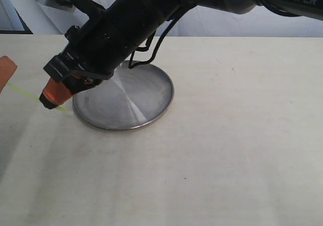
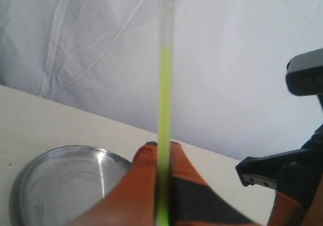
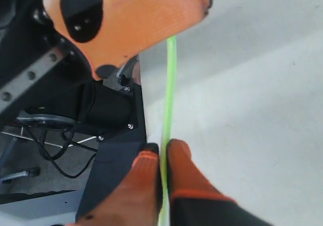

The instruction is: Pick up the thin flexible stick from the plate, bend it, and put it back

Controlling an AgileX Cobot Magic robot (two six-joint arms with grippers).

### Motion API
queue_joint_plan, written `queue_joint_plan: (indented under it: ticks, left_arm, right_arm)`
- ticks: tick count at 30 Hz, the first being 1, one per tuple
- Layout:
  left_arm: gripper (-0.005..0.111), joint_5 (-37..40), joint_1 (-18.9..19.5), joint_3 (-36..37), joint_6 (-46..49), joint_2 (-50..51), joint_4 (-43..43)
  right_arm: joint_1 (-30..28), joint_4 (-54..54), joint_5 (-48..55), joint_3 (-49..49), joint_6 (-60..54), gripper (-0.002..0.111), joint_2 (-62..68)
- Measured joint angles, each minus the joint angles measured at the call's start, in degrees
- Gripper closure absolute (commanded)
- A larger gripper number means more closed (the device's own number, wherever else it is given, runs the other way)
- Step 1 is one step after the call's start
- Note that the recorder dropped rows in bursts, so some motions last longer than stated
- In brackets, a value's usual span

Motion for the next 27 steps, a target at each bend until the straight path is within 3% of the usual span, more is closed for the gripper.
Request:
queue_joint_plan:
  ticks: [6,11,14,17,18,25,27]
  left_arm:
    - [0.107,5.3,0.0,0.0,2.0,0.0,1.0]
    - [0.107,1.5,0.0,0.0,0.0,0.0,1.3]
    - [0.107,0.3,0.0,0.0,-3.4,0.0,2.6]
    - [0.107,0.1,0.0,0.0,-7.3,0.0,5.9]
    - [0.107,0.0,0.0,0.0,-8.8,0.0,7.3]
    - [0.107,-1.0,0.0,0.0,-19.3,0.0,11.0]
    - [0.107,-3.7,0.0,0.0,-23.8,0.0,11.6]
  right_arm:
    - [0.0,2.8,0.0,0.0,0.9,0.109,-0.3]
    - [0.3,-0.2,0.2,0.0,0.9,0.109,-0.5]
    - [1.7,-1.8,0.1,0.0,0.6,0.085,-0.5]
    - [3.6,-6.4,-0.2,0.0,0.1,0.051,-0.5]
    - [4.2,-7.7,-0.9,0.0,0.1,0.048,-0.5]
    - [5.5,-10.2,-4.1,0.0,0.1,0.048,0.7]
    - [5.6,-10.4,-4.5,0.0,0.1,0.055,2.5]
